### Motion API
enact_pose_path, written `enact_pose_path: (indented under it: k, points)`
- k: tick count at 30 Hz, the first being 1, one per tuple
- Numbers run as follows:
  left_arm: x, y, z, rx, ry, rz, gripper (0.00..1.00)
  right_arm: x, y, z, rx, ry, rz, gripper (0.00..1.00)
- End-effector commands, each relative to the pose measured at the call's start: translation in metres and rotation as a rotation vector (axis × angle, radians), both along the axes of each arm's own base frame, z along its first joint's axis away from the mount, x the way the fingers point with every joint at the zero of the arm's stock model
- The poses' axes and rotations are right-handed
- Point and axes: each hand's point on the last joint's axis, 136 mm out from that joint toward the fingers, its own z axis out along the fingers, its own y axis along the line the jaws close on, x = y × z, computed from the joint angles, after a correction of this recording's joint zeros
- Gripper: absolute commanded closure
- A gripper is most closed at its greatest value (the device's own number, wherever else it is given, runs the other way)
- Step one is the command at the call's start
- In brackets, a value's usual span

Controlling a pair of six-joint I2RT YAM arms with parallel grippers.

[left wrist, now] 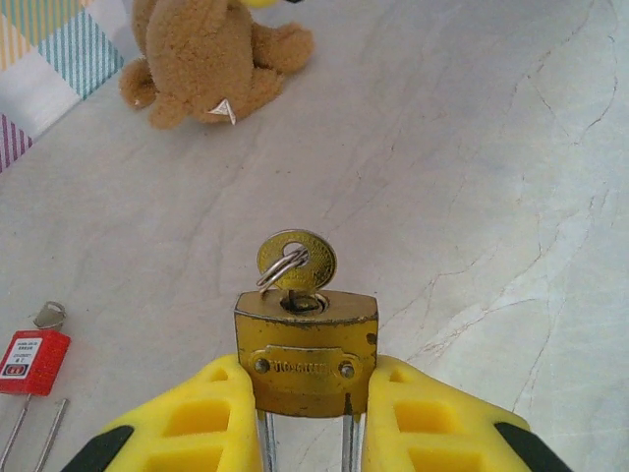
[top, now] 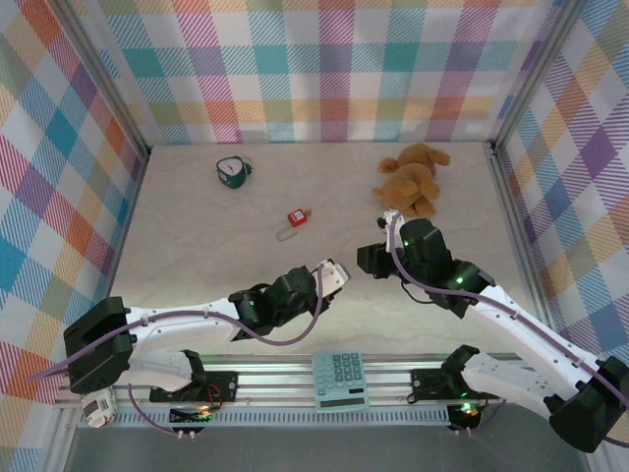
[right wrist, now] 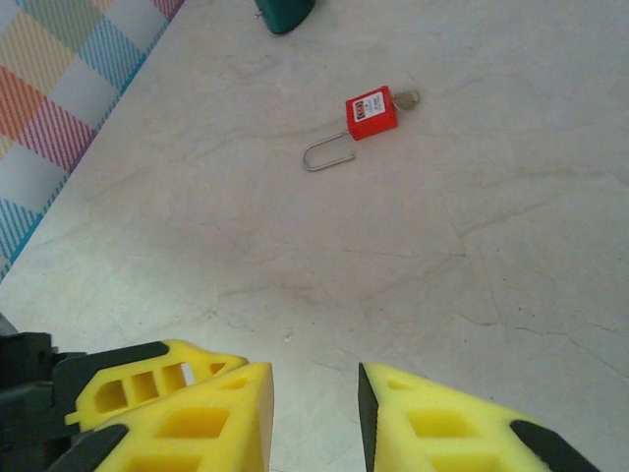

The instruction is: Unlock with the key

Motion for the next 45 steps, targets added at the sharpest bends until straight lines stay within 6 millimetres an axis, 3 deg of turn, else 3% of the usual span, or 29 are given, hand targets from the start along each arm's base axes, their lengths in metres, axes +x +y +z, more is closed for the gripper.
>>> enact_pose_path:
  k: [1,6,12,17,20,24,29,45]
  points:
    - [-0.004,-0.009,0.025,-0.046,-0.014,-0.03,1.0,-0.001,0.009,0.001,0.024,0.036,0.034,0.69]
    - [-0.004,-0.01,0.026,-0.027,-0.021,-0.041,1.0,-0.007,0.027,-0.021,0.063,0.133,0.098,0.69]
    - [-0.004,-0.012,0.021,0.021,-0.021,-0.06,1.0,-0.021,0.033,-0.045,0.062,0.221,0.142,0.69]
    - [-0.006,-0.011,0.018,0.078,-0.017,-0.084,1.0,-0.013,0.011,-0.038,0.04,0.204,0.059,0.68]
    - [-0.01,-0.004,0.009,0.17,-0.015,-0.112,1.0,-0.006,0.001,-0.033,0.114,0.242,0.03,0.68]
    - [-0.01,0.003,-0.001,0.282,-0.005,-0.132,1.0,-0.012,0.012,-0.031,0.285,0.367,0.13,0.72]
    - [-0.01,0.007,-0.006,0.335,0.015,-0.153,1.0,-0.021,0.023,-0.036,0.366,0.441,0.209,0.81]
    - [-0.008,-0.008,-0.019,0.369,0.051,-0.194,1.0,-0.032,0.027,-0.06,0.367,0.525,0.246,0.76]
